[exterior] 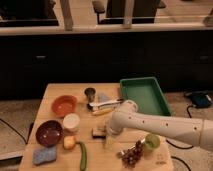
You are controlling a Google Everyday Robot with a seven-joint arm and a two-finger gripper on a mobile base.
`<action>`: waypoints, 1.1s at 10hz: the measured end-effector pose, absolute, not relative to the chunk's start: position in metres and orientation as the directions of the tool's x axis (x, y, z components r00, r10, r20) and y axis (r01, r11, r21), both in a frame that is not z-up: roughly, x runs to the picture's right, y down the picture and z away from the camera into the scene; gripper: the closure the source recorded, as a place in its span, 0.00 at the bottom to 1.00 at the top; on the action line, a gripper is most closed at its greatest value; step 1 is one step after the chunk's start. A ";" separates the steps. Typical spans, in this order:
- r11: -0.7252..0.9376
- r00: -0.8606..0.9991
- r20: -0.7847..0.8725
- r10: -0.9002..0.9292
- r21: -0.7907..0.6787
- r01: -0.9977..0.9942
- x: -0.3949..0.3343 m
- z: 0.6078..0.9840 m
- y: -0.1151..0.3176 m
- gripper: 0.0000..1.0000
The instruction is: Place eraser in red bowl
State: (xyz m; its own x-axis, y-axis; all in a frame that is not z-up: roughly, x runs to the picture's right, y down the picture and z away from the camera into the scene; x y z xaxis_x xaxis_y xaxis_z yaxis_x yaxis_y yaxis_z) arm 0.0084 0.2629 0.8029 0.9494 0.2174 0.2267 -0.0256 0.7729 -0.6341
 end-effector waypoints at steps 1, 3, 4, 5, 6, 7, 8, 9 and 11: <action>0.773 0.950 0.229 0.212 -0.634 -0.020 0.006 0.803 0.262 0.20; 0.773 0.952 0.229 0.201 -0.634 -0.011 0.001 0.805 0.261 0.25; 0.770 0.954 0.226 0.197 -0.638 -0.008 0.001 0.808 0.263 0.34; 0.769 0.955 0.226 0.195 -0.639 -0.006 -0.001 0.809 0.263 0.42; 0.767 0.955 0.223 0.193 -0.642 -0.005 -0.001 0.811 0.264 0.53; 0.764 0.956 0.220 0.195 -0.645 -0.008 -0.001 0.811 0.264 0.62; 0.763 0.956 0.220 0.196 -0.646 -0.008 -0.002 0.812 0.264 0.73; 0.764 0.957 0.218 0.192 -0.645 -0.007 -0.001 0.813 0.264 0.85; 0.762 0.958 0.218 0.188 -0.648 -0.002 -0.001 0.811 0.264 0.99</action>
State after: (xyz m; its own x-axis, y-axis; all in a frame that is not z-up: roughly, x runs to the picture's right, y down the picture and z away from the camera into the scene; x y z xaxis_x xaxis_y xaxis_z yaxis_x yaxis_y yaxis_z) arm -0.0009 0.2637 0.8110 0.9576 0.1882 0.2180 -0.0023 0.7619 -0.6477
